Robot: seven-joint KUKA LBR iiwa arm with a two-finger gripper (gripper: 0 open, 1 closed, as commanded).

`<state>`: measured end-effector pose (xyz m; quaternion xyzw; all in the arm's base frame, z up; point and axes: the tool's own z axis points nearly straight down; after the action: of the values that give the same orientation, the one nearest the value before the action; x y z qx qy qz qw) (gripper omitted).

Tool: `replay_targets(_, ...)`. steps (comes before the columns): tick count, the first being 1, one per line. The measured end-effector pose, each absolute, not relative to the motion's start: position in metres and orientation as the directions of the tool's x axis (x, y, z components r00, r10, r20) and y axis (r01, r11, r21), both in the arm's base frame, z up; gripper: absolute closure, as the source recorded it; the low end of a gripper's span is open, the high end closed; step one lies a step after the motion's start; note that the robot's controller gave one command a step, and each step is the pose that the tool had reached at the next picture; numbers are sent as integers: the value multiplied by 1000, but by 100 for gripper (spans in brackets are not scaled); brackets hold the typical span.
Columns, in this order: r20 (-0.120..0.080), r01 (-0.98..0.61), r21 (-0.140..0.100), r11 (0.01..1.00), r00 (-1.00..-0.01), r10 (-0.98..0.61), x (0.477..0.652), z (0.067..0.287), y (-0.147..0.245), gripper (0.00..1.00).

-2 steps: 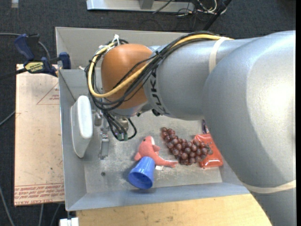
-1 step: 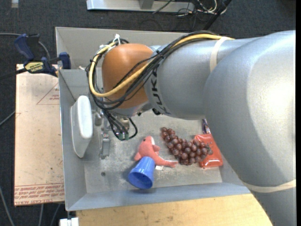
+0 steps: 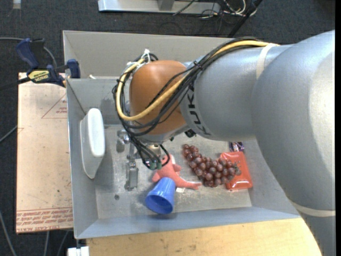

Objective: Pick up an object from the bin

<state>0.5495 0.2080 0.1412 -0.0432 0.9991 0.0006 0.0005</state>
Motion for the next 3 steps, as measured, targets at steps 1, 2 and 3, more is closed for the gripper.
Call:
replay_targets(1,3,-109,3,994,-994,-109,547,144,190,0)
replay_targets(2,-9,-197,3,980,-980,-197,566,117,159,0)
replay_targets(3,4,-313,5,950,-950,-313,568,115,107,0)
